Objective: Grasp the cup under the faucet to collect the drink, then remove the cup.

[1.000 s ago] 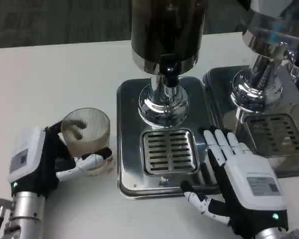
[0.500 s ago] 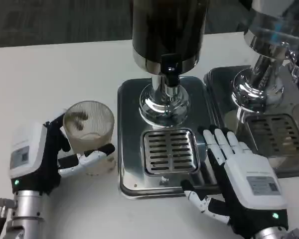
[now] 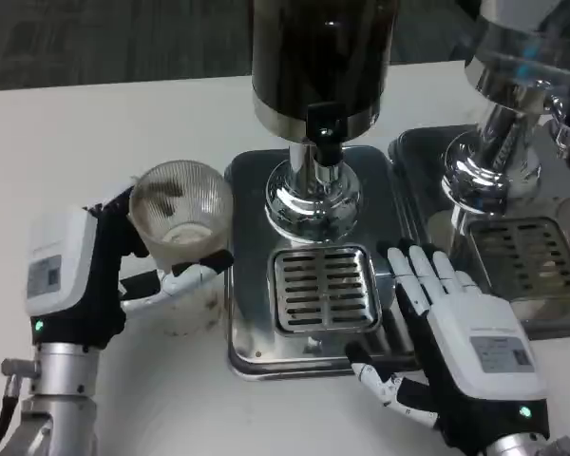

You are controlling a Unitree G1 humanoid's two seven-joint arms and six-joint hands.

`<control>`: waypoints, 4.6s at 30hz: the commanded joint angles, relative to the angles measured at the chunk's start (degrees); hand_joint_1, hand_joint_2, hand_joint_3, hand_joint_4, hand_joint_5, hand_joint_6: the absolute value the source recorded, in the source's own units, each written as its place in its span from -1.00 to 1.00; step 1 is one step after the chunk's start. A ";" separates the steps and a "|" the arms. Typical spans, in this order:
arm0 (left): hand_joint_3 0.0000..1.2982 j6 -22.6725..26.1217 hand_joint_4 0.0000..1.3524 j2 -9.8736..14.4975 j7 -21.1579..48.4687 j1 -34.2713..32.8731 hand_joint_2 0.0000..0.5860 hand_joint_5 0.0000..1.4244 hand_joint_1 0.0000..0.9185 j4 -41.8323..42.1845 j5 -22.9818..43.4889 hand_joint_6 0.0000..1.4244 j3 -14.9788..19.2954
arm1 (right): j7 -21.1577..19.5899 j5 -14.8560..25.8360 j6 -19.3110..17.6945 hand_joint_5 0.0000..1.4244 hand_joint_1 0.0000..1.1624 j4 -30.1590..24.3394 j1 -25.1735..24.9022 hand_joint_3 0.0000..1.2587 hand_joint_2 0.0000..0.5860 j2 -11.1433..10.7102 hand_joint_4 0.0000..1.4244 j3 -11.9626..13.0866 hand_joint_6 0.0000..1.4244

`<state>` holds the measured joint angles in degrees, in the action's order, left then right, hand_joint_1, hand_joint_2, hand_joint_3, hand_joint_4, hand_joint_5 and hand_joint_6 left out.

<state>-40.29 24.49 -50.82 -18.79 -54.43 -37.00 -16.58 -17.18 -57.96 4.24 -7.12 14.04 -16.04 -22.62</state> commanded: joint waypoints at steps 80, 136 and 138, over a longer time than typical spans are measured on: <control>-0.76 5.81 -0.70 -14.04 4.81 -12.20 -0.88 -0.26 -0.83 -13.80 -2.74 -0.40 -11.02 | -3.12 -0.51 2.44 -1.00 -0.24 -2.70 3.46 -0.94 0.25 1.38 -1.00 1.62 -0.88; -0.80 -15.84 -0.97 -3.35 63.19 4.72 -0.67 -0.67 -1.00 30.04 49.15 -0.73 13.25 | -5.93 2.80 1.40 -1.00 -0.24 1.24 0.30 -0.98 0.17 2.96 -1.00 2.10 -0.88; -0.78 -14.96 -0.95 -3.83 64.89 5.03 -0.67 -0.66 -1.00 31.53 49.46 -0.73 13.34 | -5.90 2.87 1.30 -1.00 -0.24 1.29 0.26 -0.98 0.17 2.93 -1.00 2.08 -0.88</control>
<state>-56.42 21.35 11.70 -14.86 -25.29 11.43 -3.53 -22.03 -55.61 5.97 -6.35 14.35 -13.23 -20.63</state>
